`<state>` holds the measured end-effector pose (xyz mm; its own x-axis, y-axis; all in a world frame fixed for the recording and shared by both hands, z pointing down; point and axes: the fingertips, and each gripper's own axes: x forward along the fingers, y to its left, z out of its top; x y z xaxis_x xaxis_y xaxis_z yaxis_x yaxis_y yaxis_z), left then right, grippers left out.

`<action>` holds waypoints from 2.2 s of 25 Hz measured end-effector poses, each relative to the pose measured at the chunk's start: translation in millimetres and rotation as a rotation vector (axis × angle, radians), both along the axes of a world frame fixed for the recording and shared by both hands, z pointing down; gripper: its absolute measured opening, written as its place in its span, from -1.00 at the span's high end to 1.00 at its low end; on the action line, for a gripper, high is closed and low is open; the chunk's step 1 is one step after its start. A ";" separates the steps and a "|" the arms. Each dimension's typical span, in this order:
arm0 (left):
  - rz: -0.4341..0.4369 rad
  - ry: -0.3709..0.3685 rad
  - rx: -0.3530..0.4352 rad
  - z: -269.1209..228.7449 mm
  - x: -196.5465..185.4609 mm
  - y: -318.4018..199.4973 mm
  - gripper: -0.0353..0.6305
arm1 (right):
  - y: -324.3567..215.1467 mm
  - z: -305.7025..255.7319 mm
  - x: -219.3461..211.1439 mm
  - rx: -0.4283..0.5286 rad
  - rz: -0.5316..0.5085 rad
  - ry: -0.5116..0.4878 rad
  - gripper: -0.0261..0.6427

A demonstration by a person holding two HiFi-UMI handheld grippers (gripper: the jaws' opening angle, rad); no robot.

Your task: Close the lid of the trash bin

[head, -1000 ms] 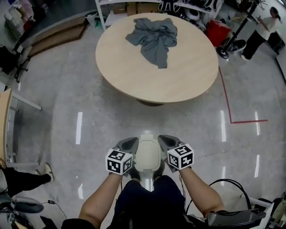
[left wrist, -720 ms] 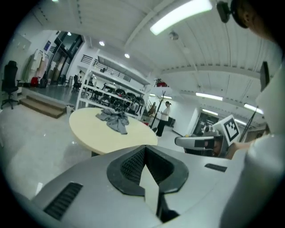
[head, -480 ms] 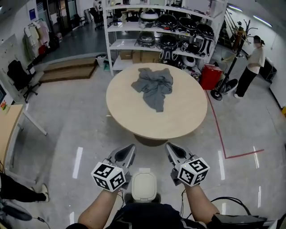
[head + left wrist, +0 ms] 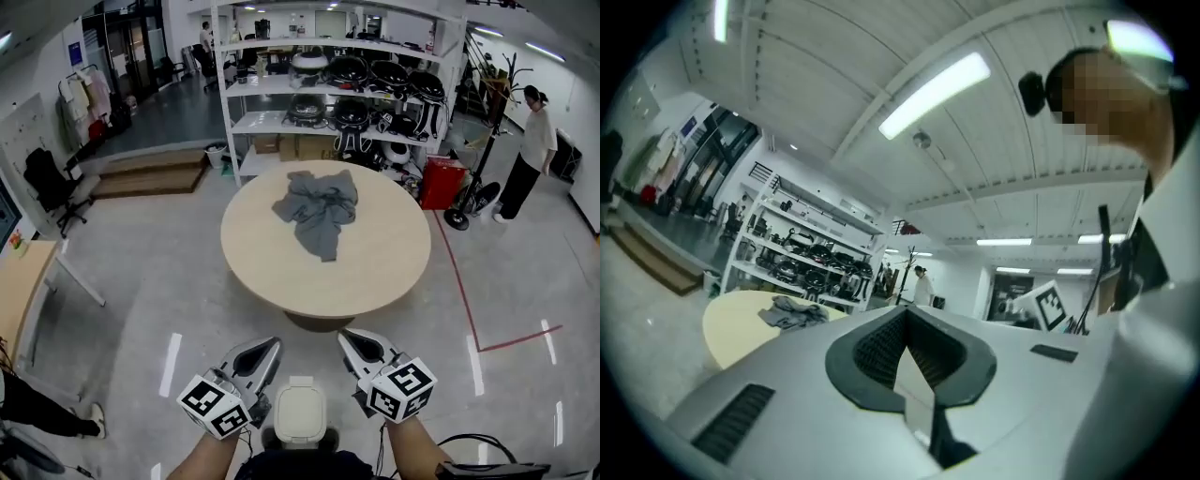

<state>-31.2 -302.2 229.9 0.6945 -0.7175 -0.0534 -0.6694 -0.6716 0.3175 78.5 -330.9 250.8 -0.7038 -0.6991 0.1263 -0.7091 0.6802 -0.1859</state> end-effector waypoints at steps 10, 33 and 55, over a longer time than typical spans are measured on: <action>-0.080 -0.140 0.036 -13.7 8.4 36.4 0.90 | 20.4 -12.3 26.5 0.064 -0.014 -0.066 0.89; 0.013 -0.118 0.100 -6.9 -101.3 265.5 0.90 | 273.0 -31.9 -81.6 0.087 0.057 0.056 0.89; -0.135 -0.271 0.029 -14.0 -2.9 475.8 0.90 | 482.4 -28.2 32.2 0.069 0.083 -0.008 0.89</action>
<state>-34.1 173.6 215.9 0.5848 -0.8051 0.0990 -0.8109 -0.5770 0.0976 110.7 151.6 222.6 -0.6436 -0.7622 0.0702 -0.7624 0.6303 -0.1462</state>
